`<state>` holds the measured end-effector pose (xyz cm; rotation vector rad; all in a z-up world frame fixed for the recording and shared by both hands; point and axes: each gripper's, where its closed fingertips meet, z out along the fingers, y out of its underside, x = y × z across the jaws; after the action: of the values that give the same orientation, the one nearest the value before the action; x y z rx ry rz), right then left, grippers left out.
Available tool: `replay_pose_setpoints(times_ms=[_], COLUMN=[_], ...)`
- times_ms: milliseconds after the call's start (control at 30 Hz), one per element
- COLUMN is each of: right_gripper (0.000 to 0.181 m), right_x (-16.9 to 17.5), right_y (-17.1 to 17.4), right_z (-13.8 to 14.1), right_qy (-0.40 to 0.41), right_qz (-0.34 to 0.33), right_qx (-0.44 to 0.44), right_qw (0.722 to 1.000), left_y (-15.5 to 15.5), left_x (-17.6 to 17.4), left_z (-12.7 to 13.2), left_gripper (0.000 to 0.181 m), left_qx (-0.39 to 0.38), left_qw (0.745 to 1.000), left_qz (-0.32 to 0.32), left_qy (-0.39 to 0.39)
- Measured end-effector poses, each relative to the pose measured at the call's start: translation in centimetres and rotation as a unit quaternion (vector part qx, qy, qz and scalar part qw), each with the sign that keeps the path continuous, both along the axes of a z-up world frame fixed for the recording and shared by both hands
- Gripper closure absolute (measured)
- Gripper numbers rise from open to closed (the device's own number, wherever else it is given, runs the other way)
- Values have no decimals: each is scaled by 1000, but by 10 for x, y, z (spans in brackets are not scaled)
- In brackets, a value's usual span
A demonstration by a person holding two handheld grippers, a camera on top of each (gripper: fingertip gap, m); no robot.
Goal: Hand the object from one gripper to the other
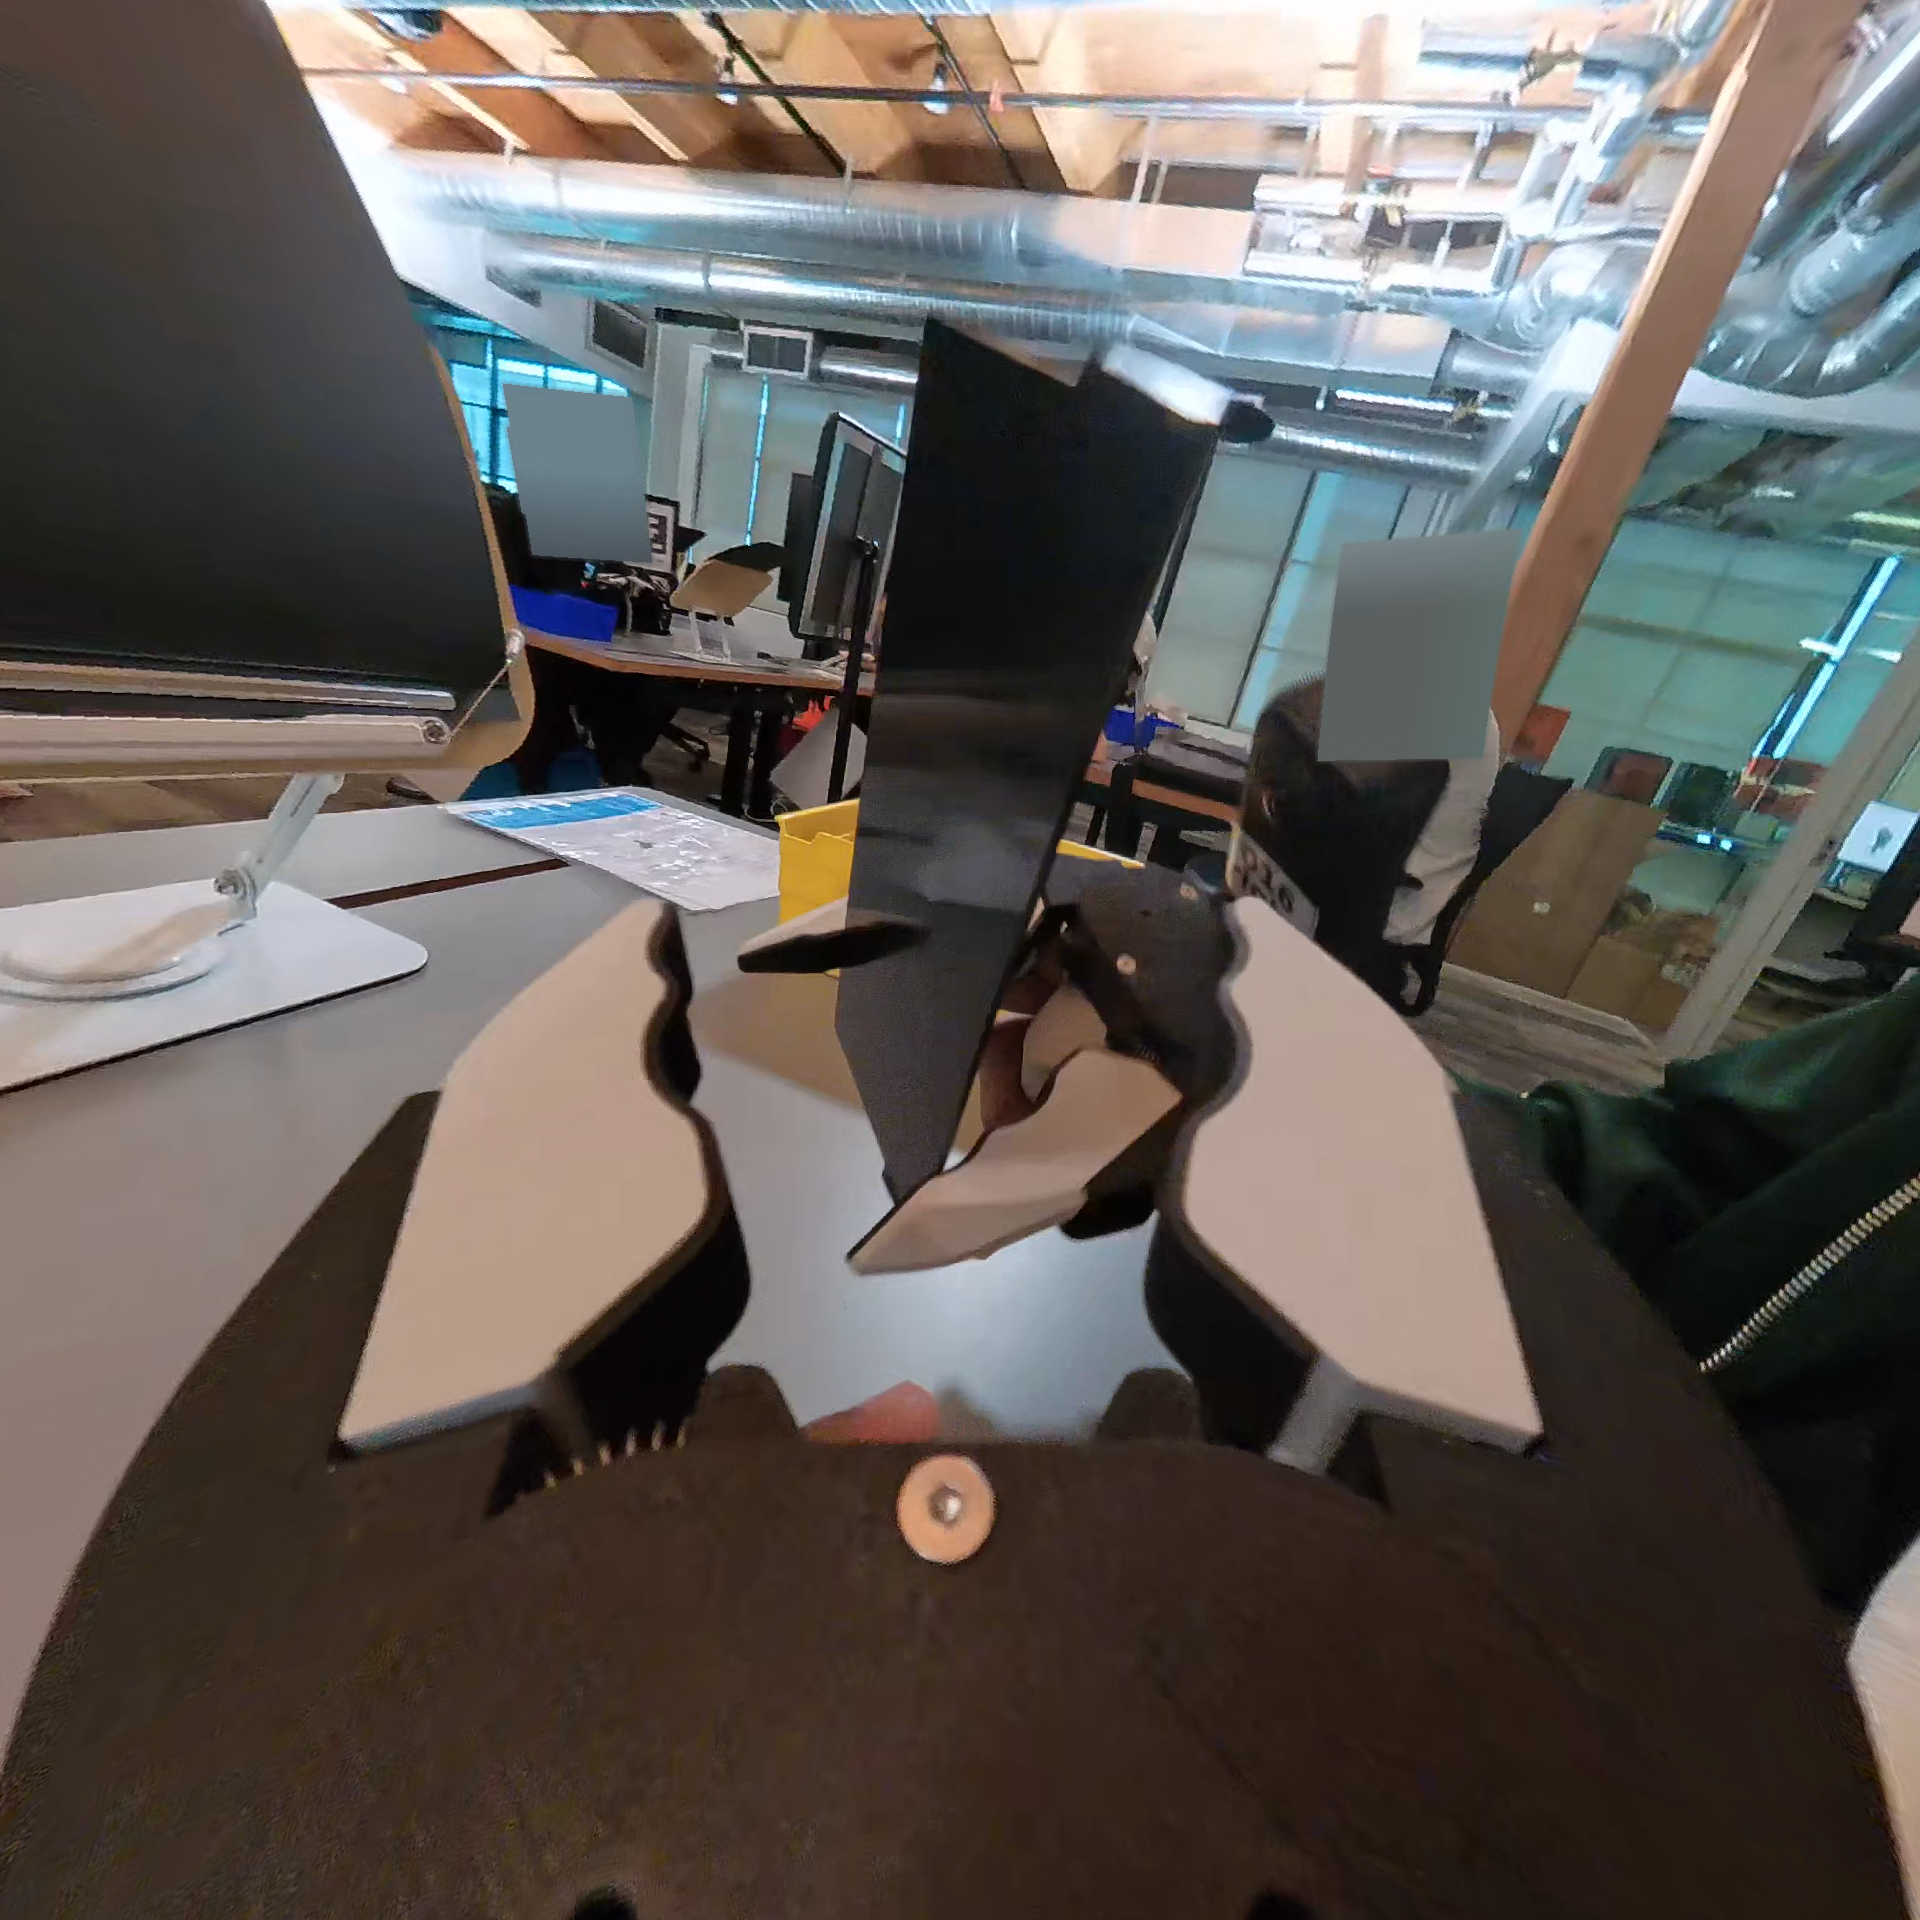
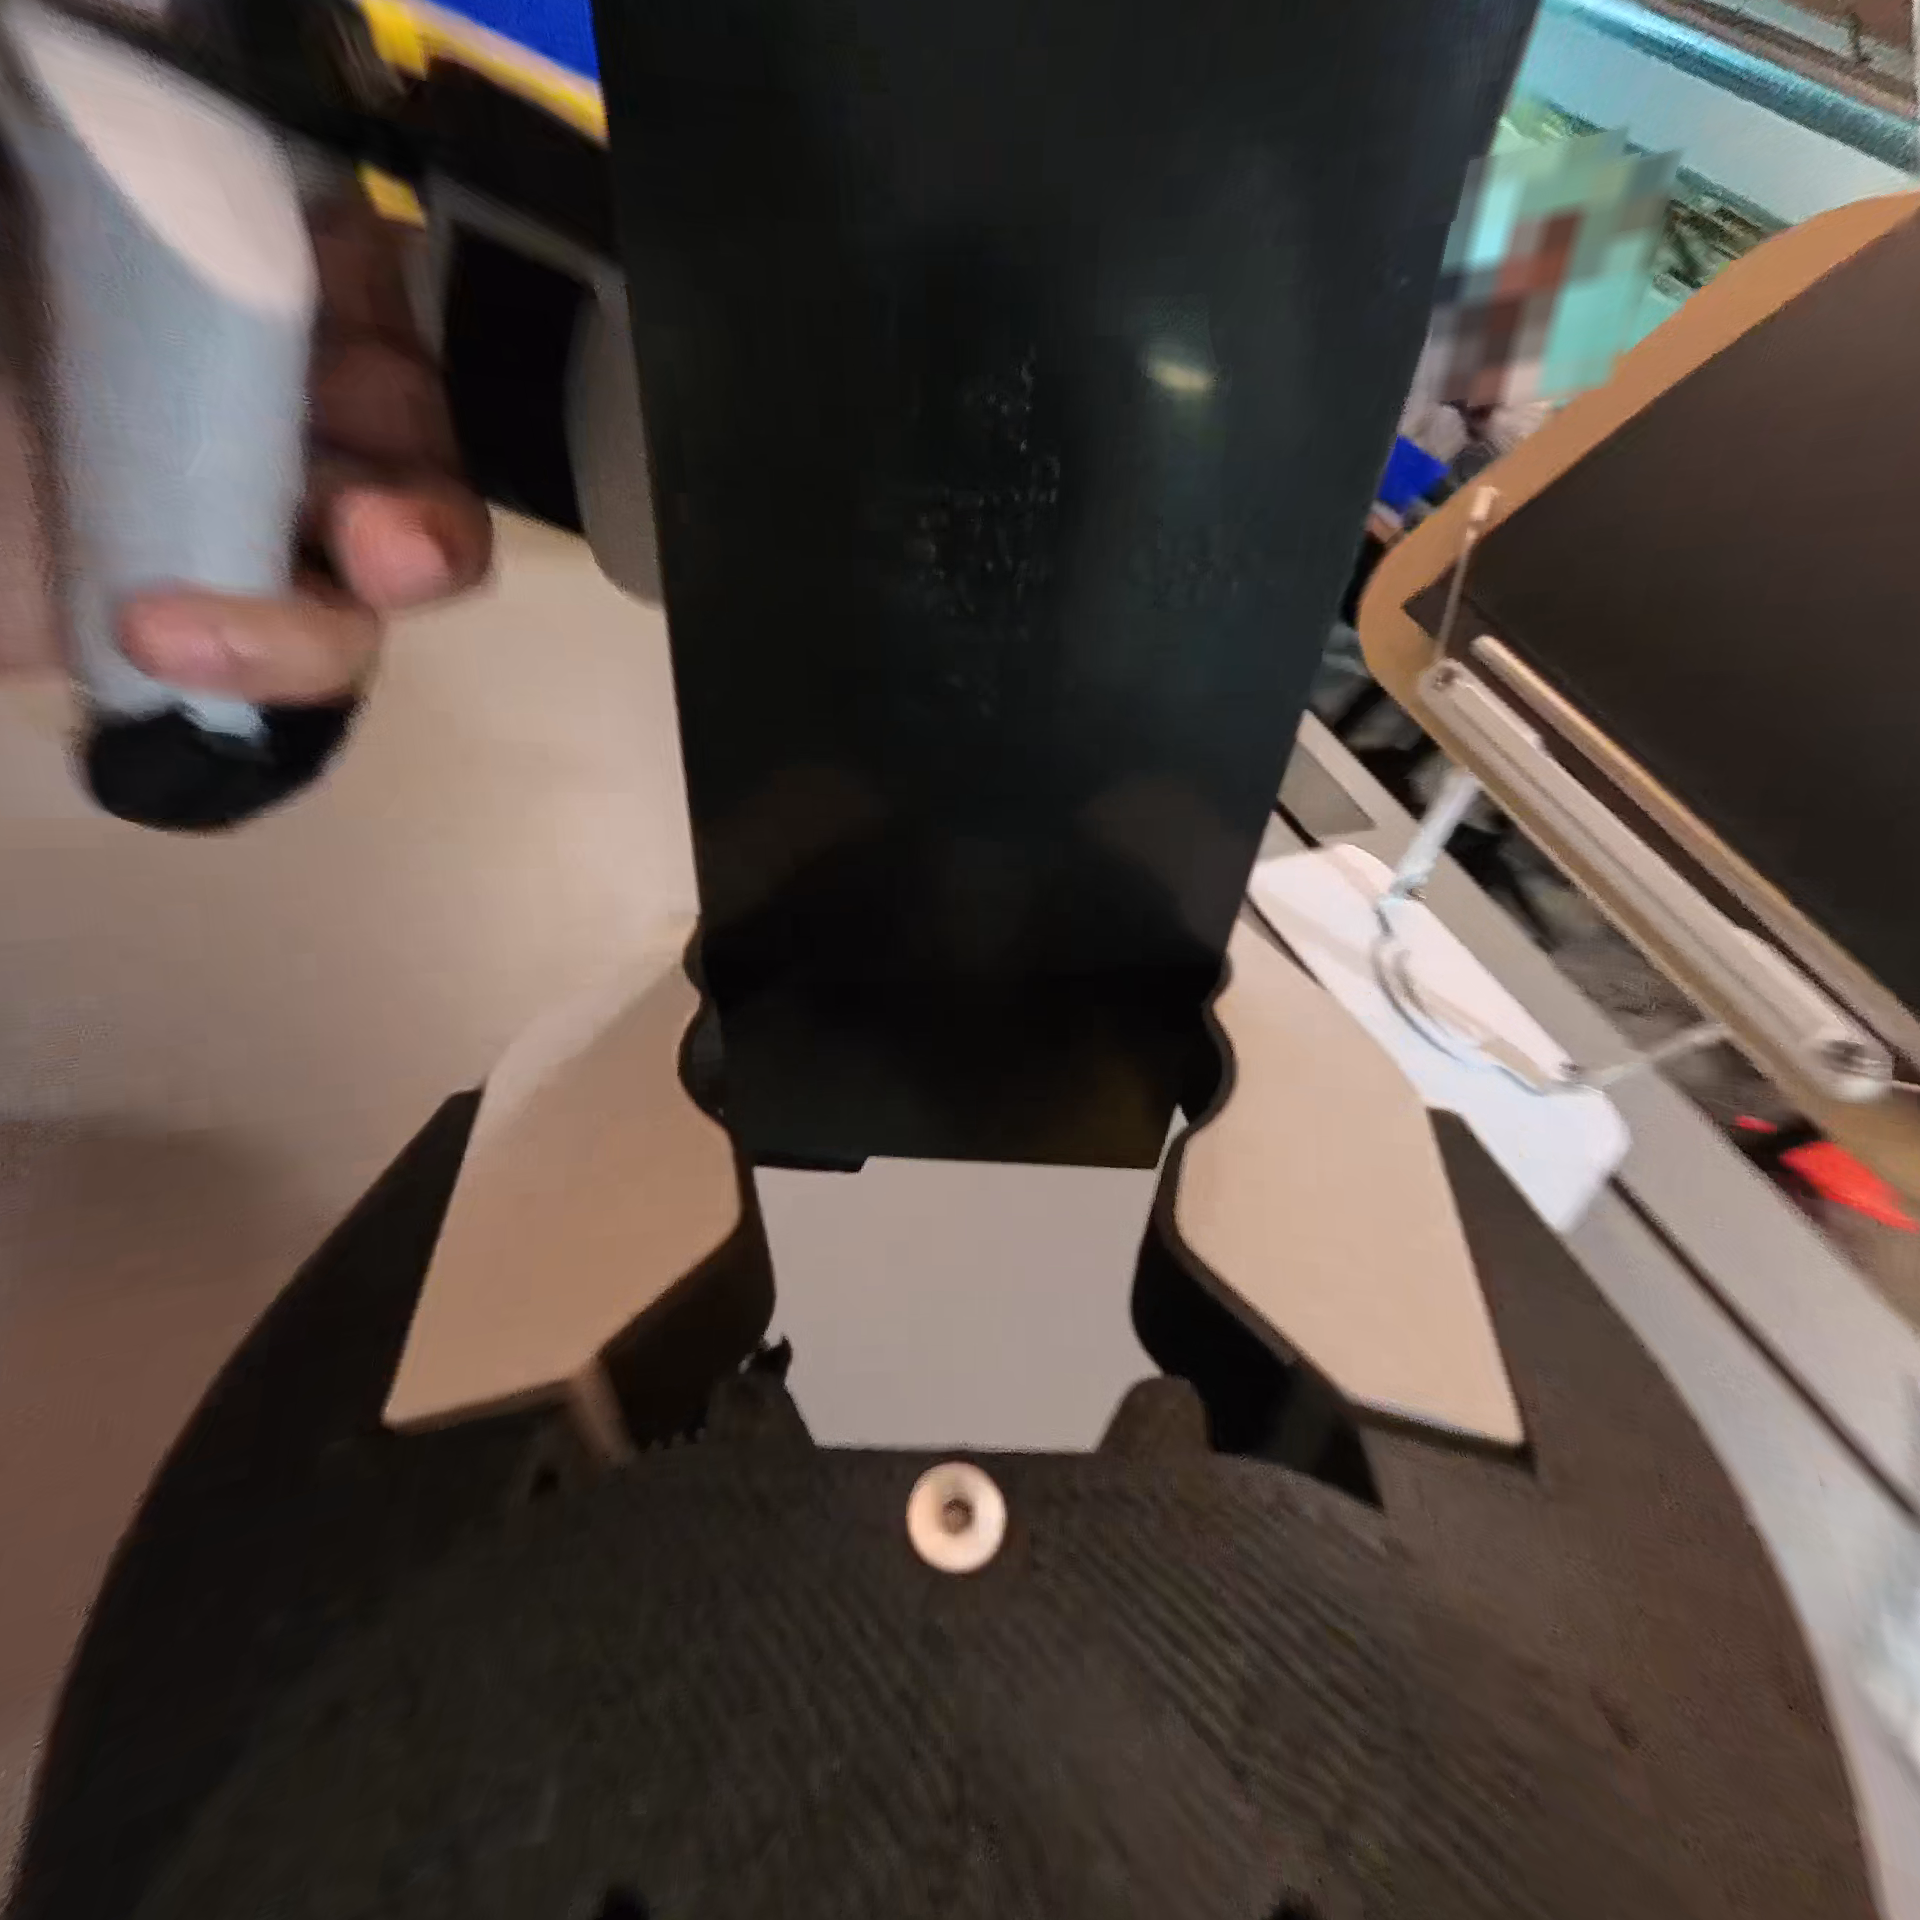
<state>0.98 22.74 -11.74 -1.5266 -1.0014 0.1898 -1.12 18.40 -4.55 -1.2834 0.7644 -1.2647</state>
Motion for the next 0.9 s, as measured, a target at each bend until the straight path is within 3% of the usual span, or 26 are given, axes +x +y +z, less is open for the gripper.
replay_pose_setpoints(times_ms=[100,200,433,667,733,800,900], right_gripper=[94,93,93,93,93,93,93], right_x=[-6,-18,-44,-64,-68,-71,-72], right_y=[-13,-34,-75,-91,-95,-98,-98], right_z=[13,23,19,10,9,8,8], right_qy=[100,187,212,180,176,171,171], right_qz=[75,181,318,339,345,348,349], right_qx=[-49,-113,-207,-210,-211,-210,-209], right_qw=[991,959,901,899,898,898,897], left_y=[-4,-7,-23,-37,-40,-45,-47], left_x=[3,3,6,15,16,16,17], left_z=[-2,-2,4,18,17,18,17], left_gripper=[75,67,53,58,67,90,90], left_qx=[15,17,-8,-21,-10,6,9], left_qw=[1000,999,993,990,990,989,989], left_qz=[-18,-40,-112,-139,-139,-146,-144], left_qy=[11,15,24,10,21,27,39])
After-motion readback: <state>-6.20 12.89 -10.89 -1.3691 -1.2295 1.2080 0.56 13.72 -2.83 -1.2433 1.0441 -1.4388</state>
